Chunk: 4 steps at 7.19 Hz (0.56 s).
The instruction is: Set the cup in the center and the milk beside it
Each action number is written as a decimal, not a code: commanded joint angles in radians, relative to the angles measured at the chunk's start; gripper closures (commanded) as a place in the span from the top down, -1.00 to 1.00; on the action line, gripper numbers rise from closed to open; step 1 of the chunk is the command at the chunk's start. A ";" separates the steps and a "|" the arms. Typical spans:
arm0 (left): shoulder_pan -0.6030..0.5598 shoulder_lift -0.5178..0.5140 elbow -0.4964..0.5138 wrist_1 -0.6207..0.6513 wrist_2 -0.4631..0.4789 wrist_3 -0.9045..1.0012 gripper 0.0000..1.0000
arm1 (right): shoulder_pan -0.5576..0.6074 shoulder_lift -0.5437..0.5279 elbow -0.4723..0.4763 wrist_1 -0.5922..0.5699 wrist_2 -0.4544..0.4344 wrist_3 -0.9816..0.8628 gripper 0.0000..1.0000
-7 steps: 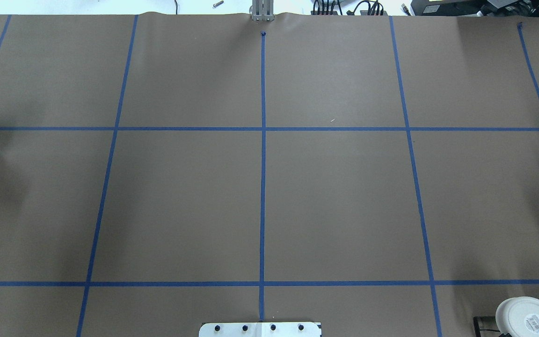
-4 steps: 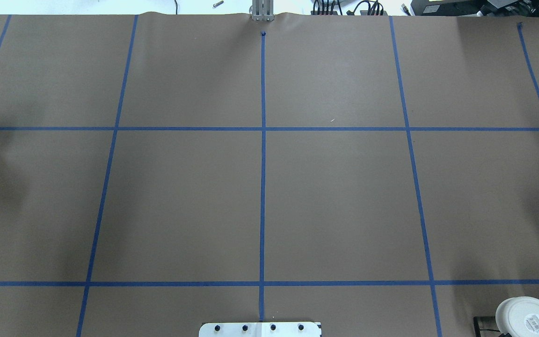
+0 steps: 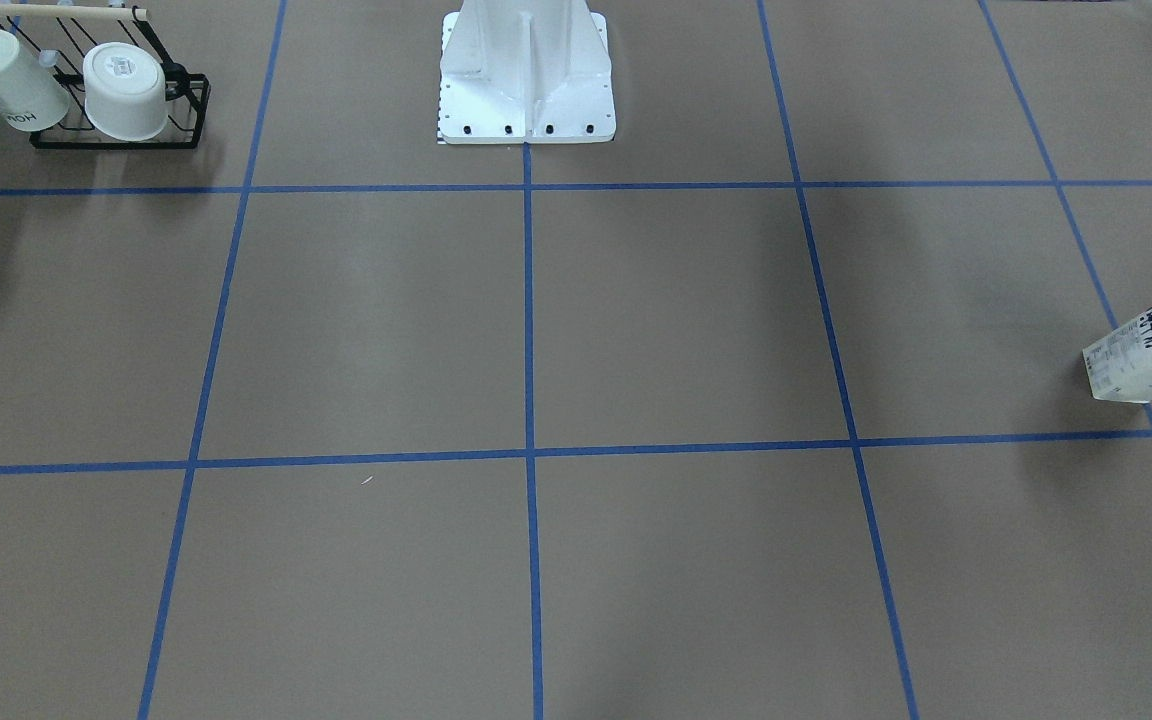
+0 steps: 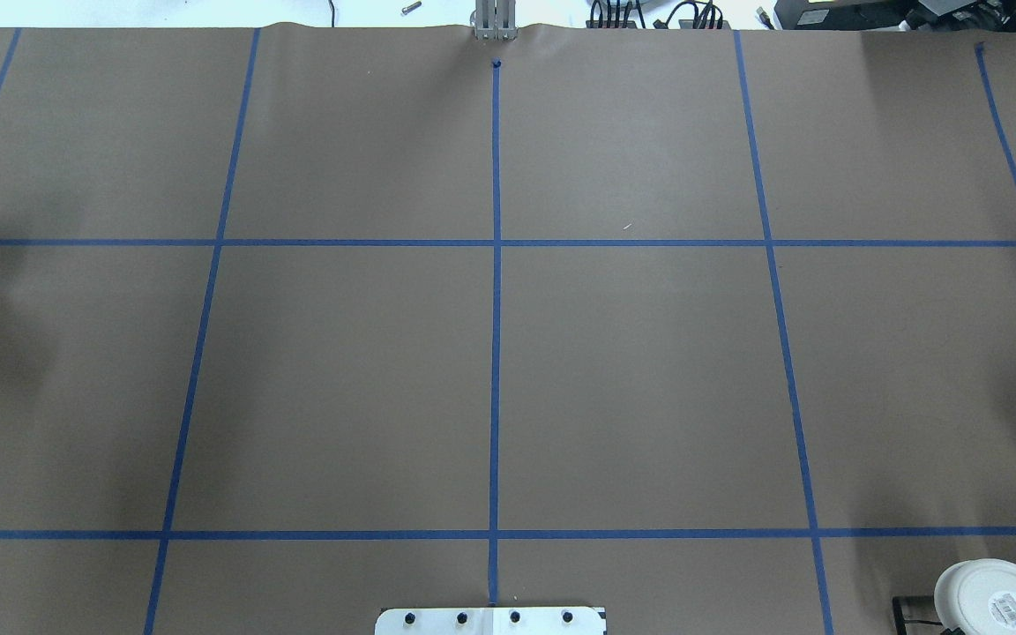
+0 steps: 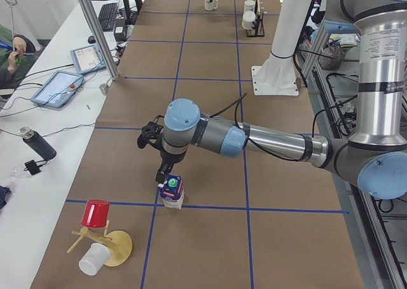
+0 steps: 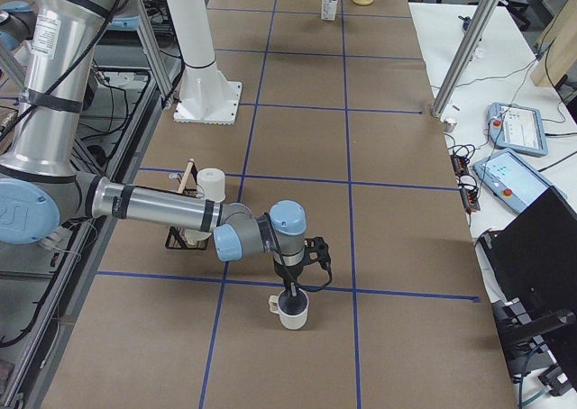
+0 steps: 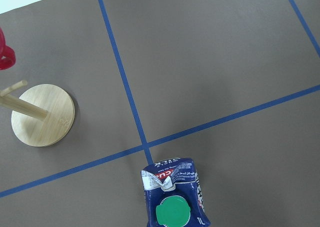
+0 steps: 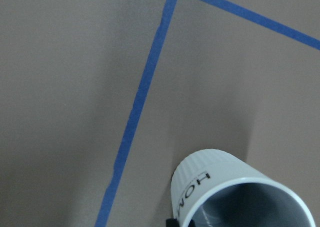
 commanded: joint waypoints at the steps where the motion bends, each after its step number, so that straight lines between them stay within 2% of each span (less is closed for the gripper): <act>1: 0.000 0.003 0.001 0.000 0.000 0.001 0.98 | 0.000 0.023 0.056 0.001 0.009 -0.010 -1.00; 3: 0.000 0.005 0.001 0.000 0.000 0.001 0.98 | 0.005 0.107 0.143 -0.002 0.085 -0.001 -1.00; 4: 0.000 0.005 0.001 0.000 0.000 0.001 0.98 | 0.003 0.203 0.146 -0.010 0.104 0.004 -1.00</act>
